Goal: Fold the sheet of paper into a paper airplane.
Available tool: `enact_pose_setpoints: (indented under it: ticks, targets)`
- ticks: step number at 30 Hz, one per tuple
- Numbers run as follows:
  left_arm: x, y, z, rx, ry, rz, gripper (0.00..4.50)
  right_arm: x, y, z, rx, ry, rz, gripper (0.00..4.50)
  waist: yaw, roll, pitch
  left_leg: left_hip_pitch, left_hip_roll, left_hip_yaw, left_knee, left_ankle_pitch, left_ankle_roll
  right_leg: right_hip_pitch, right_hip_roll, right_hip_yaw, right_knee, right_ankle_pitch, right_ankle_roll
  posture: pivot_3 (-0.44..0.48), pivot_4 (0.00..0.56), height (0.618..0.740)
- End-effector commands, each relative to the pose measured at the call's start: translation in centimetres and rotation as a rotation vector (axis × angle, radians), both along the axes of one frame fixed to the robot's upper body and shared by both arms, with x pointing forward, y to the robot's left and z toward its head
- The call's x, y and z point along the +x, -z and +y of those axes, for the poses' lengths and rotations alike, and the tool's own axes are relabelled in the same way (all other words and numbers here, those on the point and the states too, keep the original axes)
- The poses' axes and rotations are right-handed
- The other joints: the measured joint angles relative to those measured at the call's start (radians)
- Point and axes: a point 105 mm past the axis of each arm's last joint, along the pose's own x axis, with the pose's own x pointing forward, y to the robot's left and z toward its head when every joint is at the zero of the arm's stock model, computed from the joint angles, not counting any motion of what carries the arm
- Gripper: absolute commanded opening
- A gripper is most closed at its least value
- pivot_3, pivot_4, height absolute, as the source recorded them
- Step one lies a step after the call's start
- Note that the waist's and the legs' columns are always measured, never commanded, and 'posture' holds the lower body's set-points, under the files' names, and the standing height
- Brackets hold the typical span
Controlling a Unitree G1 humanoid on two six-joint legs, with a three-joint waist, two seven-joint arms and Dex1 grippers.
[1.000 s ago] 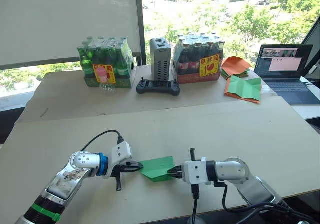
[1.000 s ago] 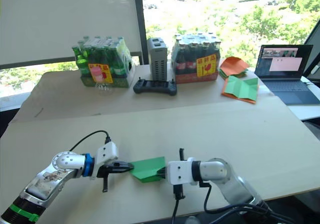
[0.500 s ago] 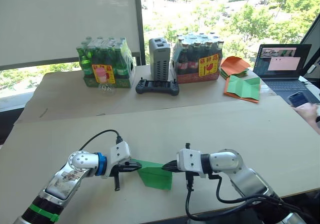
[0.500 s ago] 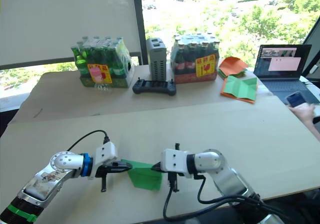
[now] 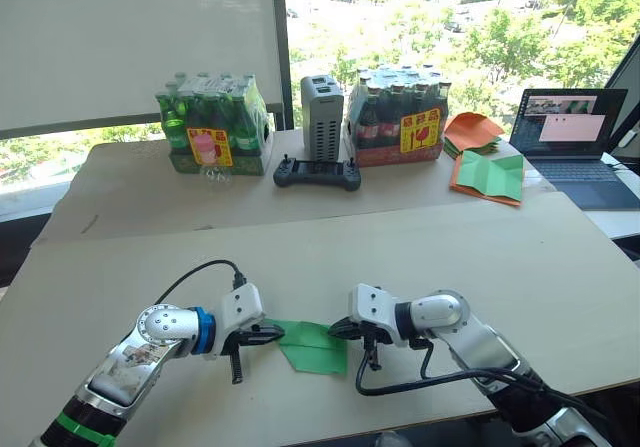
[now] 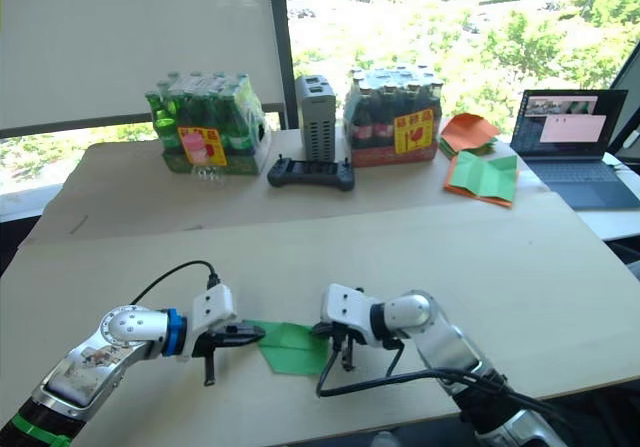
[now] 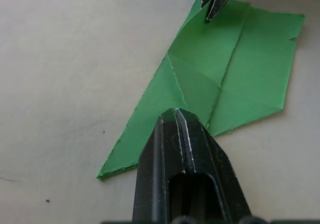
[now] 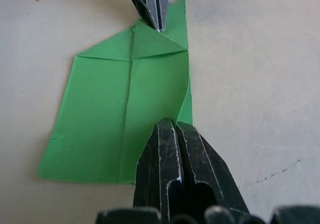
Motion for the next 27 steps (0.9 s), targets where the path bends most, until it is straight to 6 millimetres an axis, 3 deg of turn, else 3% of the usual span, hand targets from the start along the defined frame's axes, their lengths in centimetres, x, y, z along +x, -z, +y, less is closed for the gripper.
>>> enact_pose_setpoints:
  ticks: [1,9,12,15,27]
  targets:
    - [-0.5,-0.5,-0.1,0.001,-0.002,0.018,0.0,0.2,0.9,-0.2,-0.027,0.024,0.015,0.04,0.0,0.0,0.0,0.0,0.0,0.0,0.0,0.0,0.0,0.0,0.0,0.0,0.0,0.0,0.0,0.0,0.15,0.735]
    - [0.4,-4.1,0.2,-0.133,-0.031,0.046,0.0,-0.2,1.1,0.0,-0.029,0.013,0.022,0.04,-0.001,0.0,0.0,0.0,0.0,0.0,0.0,0.0,0.0,0.0,0.0,0.0,0.0,0.0,0.0,0.0,0.15,0.735]
    - [-0.5,-4.9,-0.5,-0.192,0.032,0.089,0.0,-0.1,1.1,-0.1,-0.034,0.015,0.02,0.04,-0.003,0.0,0.0,0.0,0.0,0.0,0.0,0.0,0.0,0.0,0.0,0.0,0.0,0.0,0.0,0.0,0.15,0.735]
    - [-1.0,-4.2,-0.8,-0.182,0.055,0.119,0.0,-0.1,1.2,-0.1,-0.038,0.021,0.019,0.04,-0.003,0.0,0.0,0.0,0.0,0.0,0.0,0.0,0.0,0.0,0.0,0.0,0.0,0.0,0.0,0.0,0.15,0.735]
    - [0.1,0.1,-0.4,-0.055,0.038,0.092,0.0,-0.4,0.5,0.4,-0.028,0.01,0.0,0.04,-0.003,0.0,0.0,0.001,0.0,0.0,0.0,0.0,0.0,0.0,0.0,0.0,0.0,0.0,0.0,0.0,0.15,0.735]
